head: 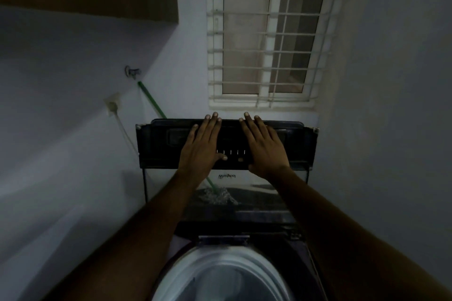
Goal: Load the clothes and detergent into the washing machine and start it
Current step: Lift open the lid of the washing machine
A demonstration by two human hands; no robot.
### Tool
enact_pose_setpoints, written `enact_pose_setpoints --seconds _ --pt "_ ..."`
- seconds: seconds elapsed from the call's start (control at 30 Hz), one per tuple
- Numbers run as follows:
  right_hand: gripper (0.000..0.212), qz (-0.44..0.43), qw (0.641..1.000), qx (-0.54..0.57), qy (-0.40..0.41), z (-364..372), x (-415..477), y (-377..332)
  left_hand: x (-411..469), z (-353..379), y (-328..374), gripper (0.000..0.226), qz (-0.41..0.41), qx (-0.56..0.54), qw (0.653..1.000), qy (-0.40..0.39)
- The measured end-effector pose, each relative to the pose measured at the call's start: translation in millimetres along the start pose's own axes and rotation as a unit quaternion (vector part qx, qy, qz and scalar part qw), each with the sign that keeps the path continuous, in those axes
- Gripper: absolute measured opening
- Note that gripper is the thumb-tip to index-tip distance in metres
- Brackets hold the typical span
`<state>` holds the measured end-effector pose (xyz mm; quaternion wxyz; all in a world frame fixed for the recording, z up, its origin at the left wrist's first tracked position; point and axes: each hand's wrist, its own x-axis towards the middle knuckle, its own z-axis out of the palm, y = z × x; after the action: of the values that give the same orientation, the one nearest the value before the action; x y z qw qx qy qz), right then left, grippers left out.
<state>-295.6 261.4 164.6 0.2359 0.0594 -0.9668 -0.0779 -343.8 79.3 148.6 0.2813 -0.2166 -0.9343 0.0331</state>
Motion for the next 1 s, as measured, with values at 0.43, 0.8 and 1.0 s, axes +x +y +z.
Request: enact_pose_setpoints --seconds 0.43,0.8,1.0 --pt "0.11 -0.012 0.998 0.039 -0.053 38 44 17 46 38 -16 0.102 0.028 -0.058 0.996 -0.063" --pt "0.084 0.02 0.993 0.114 -0.002 23 -4 21 20 25 -5 0.088 0.055 -0.067 0.996 0.006" --pt "0.069 0.045 0.99 0.132 0.001 7 -95 38 -51 8 54 0.06 0.03 -0.187 0.981 0.05"
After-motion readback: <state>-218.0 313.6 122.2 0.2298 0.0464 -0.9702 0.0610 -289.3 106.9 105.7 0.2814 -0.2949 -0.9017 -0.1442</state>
